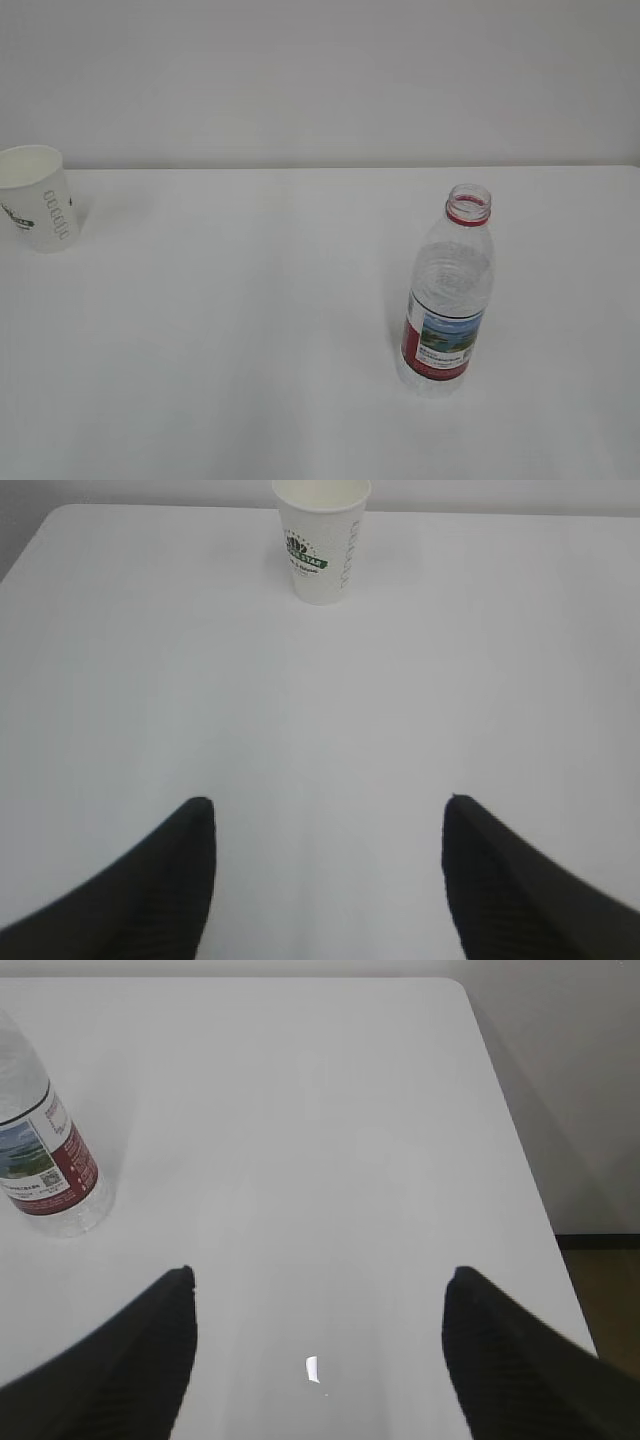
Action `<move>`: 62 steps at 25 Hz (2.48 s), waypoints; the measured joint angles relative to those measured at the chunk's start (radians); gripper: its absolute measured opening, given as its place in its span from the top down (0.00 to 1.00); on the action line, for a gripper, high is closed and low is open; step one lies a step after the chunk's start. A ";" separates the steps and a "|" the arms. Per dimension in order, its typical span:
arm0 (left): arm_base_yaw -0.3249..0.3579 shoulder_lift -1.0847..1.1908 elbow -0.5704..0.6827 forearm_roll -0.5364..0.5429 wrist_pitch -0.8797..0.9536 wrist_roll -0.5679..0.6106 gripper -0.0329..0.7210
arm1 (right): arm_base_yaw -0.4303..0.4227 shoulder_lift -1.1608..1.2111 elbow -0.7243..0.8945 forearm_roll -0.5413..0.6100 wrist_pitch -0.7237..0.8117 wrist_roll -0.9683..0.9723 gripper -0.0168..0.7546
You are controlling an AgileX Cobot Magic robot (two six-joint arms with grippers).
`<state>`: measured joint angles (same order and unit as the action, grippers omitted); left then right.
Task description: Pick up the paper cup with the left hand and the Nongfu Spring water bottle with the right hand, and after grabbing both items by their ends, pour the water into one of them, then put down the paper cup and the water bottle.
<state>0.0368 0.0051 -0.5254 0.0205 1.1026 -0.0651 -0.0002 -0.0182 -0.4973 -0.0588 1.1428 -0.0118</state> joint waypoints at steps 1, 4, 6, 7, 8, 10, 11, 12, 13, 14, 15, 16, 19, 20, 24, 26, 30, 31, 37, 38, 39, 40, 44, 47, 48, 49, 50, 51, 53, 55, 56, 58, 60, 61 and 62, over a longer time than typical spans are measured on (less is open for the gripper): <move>0.000 0.000 0.000 0.000 0.000 0.000 0.27 | 0.000 0.000 0.000 0.000 0.000 0.000 0.23; 0.000 0.000 0.000 0.000 0.000 0.000 0.27 | 0.000 0.000 0.000 0.000 0.000 0.000 0.23; 0.000 0.000 0.000 0.000 0.000 0.000 0.27 | 0.000 0.000 0.000 0.000 0.000 0.000 0.23; 0.000 0.000 0.000 0.000 0.000 0.000 0.27 | 0.000 0.000 0.000 0.000 0.000 0.000 0.23; 0.000 0.000 0.000 0.000 0.000 0.000 0.27 | 0.000 0.000 0.000 0.000 0.000 0.000 0.23; 0.000 0.000 0.000 0.000 0.000 0.000 0.27 | 0.000 0.000 0.000 0.000 0.000 0.000 0.23; 0.000 0.000 0.000 0.000 0.000 0.000 0.27 | 0.000 0.000 0.000 0.000 0.000 0.000 0.23; 0.000 0.000 0.000 0.000 0.000 0.000 0.27 | 0.000 0.000 0.000 0.000 0.000 0.000 0.23; 0.000 0.000 0.000 0.000 0.000 0.000 0.27 | 0.000 0.000 0.000 0.000 0.000 0.000 0.23; 0.000 0.000 0.000 0.000 0.000 0.000 0.27 | 0.000 0.000 0.000 0.000 0.000 0.000 0.23; 0.000 0.000 0.000 0.000 0.000 0.000 0.27 | 0.000 0.000 0.000 0.000 0.000 0.000 0.23; 0.000 0.000 0.000 0.000 0.000 0.000 0.27 | 0.000 0.000 0.000 0.000 0.000 0.000 0.23; 0.000 0.000 0.000 0.000 0.000 0.000 0.27 | 0.000 0.000 0.000 0.000 0.000 0.000 0.23; 0.000 0.000 0.000 0.000 0.000 0.000 0.27 | 0.000 0.000 0.000 0.000 0.000 0.000 0.23; 0.000 0.000 0.000 0.000 0.000 0.000 0.27 | 0.000 0.000 0.000 0.000 0.000 0.000 0.23; 0.000 0.000 0.000 0.000 0.000 0.000 0.27 | 0.000 0.000 0.000 0.000 0.000 0.000 0.23; 0.000 0.000 0.000 0.000 0.000 0.000 0.27 | 0.000 0.000 0.000 0.000 0.000 0.000 0.23; 0.000 0.000 0.000 0.000 0.000 0.000 0.27 | 0.000 0.000 0.000 0.000 0.000 0.000 0.23; 0.000 0.000 0.000 0.000 0.000 0.000 0.27 | 0.000 0.000 0.000 0.000 0.000 0.000 0.23; 0.000 0.000 0.000 0.000 0.000 0.000 0.27 | 0.000 0.000 0.000 0.000 0.000 0.000 0.23; 0.000 0.000 0.000 0.000 0.000 0.000 0.27 | 0.000 0.000 0.000 0.000 0.000 0.000 0.23; 0.000 0.000 0.000 0.000 0.000 0.000 0.27 | 0.000 0.000 0.000 0.000 0.000 0.000 0.23; 0.000 0.000 0.000 0.000 0.000 0.000 0.27 | 0.000 0.000 0.000 0.000 0.000 0.000 0.23; 0.000 0.000 0.000 0.000 0.000 0.000 0.27 | 0.000 0.000 0.000 0.000 0.000 0.000 0.23; 0.000 0.000 0.000 0.000 0.000 0.000 0.27 | 0.000 0.000 0.000 0.000 0.000 0.000 0.23; 0.000 0.000 0.000 0.000 0.000 0.000 0.27 | 0.000 0.000 0.000 0.000 0.000 0.000 0.23; 0.000 0.000 0.000 0.000 0.000 0.000 0.27 | 0.000 0.000 0.000 0.000 0.000 0.000 0.23; 0.000 0.000 0.000 0.000 0.000 0.000 0.27 | 0.000 0.000 0.000 0.000 0.000 0.000 0.23; 0.000 0.000 0.000 0.000 0.000 0.000 0.27 | 0.000 0.000 0.000 0.000 0.000 0.000 0.23; 0.000 0.000 0.000 0.000 0.000 0.000 0.27 | 0.000 0.000 0.000 0.000 0.000 0.000 0.23; 0.000 0.000 0.000 0.000 0.000 0.000 0.27 | 0.000 0.000 0.000 0.000 0.000 0.000 0.23; 0.000 0.000 0.000 0.000 0.000 0.000 0.27 | 0.000 0.000 0.000 0.000 0.000 0.000 0.23; 0.000 0.000 0.000 0.000 0.000 0.000 0.27 | 0.000 0.000 0.000 0.000 0.000 0.000 0.23; 0.000 0.000 0.000 0.000 0.000 0.000 0.27 | 0.000 0.000 0.000 0.000 0.000 0.000 0.23; 0.000 0.000 0.000 0.000 0.000 0.000 0.27 | 0.000 0.000 0.000 0.000 0.000 0.000 0.23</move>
<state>0.0368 0.0051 -0.5254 0.0205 1.1026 -0.0651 -0.0002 -0.0182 -0.4973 -0.0588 1.1428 -0.0118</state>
